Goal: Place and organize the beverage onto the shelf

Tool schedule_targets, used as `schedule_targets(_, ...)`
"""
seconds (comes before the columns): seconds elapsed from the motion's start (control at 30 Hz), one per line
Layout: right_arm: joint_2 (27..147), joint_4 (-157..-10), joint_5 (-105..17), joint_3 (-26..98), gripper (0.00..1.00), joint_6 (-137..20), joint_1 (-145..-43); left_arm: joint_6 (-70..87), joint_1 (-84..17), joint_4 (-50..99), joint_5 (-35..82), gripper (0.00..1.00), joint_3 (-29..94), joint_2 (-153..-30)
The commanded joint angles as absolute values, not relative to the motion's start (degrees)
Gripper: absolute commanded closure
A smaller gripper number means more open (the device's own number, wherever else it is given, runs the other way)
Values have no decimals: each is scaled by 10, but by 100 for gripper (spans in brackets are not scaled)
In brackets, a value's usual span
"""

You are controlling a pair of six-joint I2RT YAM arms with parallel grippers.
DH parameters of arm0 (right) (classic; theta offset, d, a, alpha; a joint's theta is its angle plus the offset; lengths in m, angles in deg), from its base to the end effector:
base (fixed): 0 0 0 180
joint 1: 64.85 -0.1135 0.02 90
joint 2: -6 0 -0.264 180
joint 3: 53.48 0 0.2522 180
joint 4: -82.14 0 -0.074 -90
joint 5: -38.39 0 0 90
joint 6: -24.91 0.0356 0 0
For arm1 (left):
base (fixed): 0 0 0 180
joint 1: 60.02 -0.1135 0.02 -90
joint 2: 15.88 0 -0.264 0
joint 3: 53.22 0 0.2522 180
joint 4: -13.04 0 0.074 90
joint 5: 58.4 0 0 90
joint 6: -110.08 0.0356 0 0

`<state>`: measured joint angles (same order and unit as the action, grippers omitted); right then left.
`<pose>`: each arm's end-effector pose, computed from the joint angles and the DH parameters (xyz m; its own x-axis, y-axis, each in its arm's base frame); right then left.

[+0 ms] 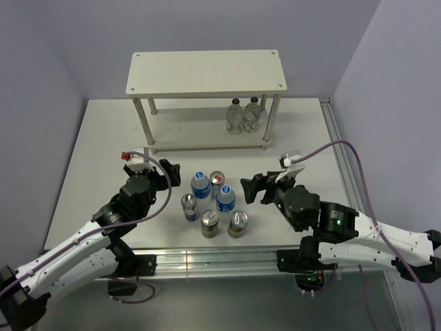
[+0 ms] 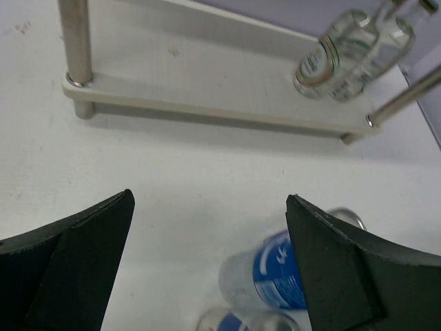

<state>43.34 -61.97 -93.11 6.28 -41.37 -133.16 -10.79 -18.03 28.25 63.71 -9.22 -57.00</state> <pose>0.0741 0.1224 0.3464 -0.2630 0.1541 -0.9524 -0.3845 0.8887 0.2499 0.1425 -0.1028 0.2775 -0.2289 -0.3787 -0.8968 0.0737 0.9119 -0.4038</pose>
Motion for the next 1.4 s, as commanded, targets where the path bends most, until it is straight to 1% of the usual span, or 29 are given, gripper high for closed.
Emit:
schedule_targets(0.0,468,-526,-1130,96,0,-325,-1401,-133,-113,352,753,1,-46,-556)
schedule_targets(0.03,472,-493,-1140,99,0,-288,-1423,-140,-83,365,766,1,-39,-558)
schedule_targets(0.1,476,-470,-1141,96,0,-262,-1436,-152,-52,387,790,2,-21,-563)
schedule_targets(0.17,472,-450,-1135,88,0,-226,-1453,-165,2,421,825,2,-9,-572)
schedule_targets(0.2,464,-443,-1130,78,0,-199,-1460,-188,22,436,847,2,6,-575)
schedule_targets(0.23,460,-432,-1127,71,0,-185,-1468,-202,67,471,868,2,14,-587)
schedule_targets(0.3,456,-425,-1114,57,0,-167,-1489,-239,112,503,915,2,41,-600)
schedule_targets(0.33,458,-414,-1112,55,0,-141,-1496,-255,153,533,928,1,51,-617)
schedule_targets(0.4,470,-400,-1112,50,0,-117,-1525,-296,191,566,955,1,81,-636)
schedule_targets(0.43,477,-373,-1125,53,0,-79,-1540,-314,224,582,960,1,91,-656)
schedule_targets(0.47,486,-350,-1136,55,0,-52,-1557,-352,241,622,965,1,98,-666)
schedule_targets(0.5,505,-322,-1145,66,0,14,-1591,-373,256,639,975,1,110,-676)
schedule_targets(0.53,516,-265,-1162,72,0,47,-1607,-395,290,661,979,1,114,-695)
schedule_targets(0.6,539,-205,-1172,85,0,142,-1641,-484,326,734,987,1,127,-715)
schedule_targets(0.63,544,-164,-1179,88,0,164,-1648,-513,364,756,994,1,129,-735)
schedule_targets(0.7,550,-138,-1181,89,0,203,-1658,-602,396,826,994,1,144,-755)
schedule_targets(0.73,548,-126,-1182,89,0,209,-1665,-629,425,847,992,1,149,-780)
schedule_targets(0.83,526,-135,-1181,76,0,211,-1669,-711,469,909,987,1,169,-833)
schedule_targets(0.93,495,-169,-1179,55,0,188,-1669,-784,486,952,980,1,174,-884)
schedule_targets(1.0,481,-176,-1179,44,0,184,-1668,-813,490,948,980,1,163,-899)
schedule_targets(1.03,478,-179,-1178,43,0,183,-1668,-800,490,895,983,1,150,-903)
schedule_targets(1.07,477,-180,-1179,43,0,182,-1669,-754,489,853,986,1,133,-904)
schedule_targets(1.13,480,-181,-1179,46,0,177,-1669,-726,468,800,982,1,93,-903)
schedule_targets(1.2,490,-175,-1179,53,0,184,-1669,-679,455,712,984,1,50,-894)
schedule_targets(1.27,499,-163,-1179,55,0,191,-1668,-600,441,639,978,1,23,-873)
schedule_targets(1.3,500,-162,-1179,57,0,193,-1669,-576,436,568,974,1,-1,-868)
schedule_targets(1.37,501,-162,-1179,56,0,192,-1668,-523,424,519,966,1,-26,-864)
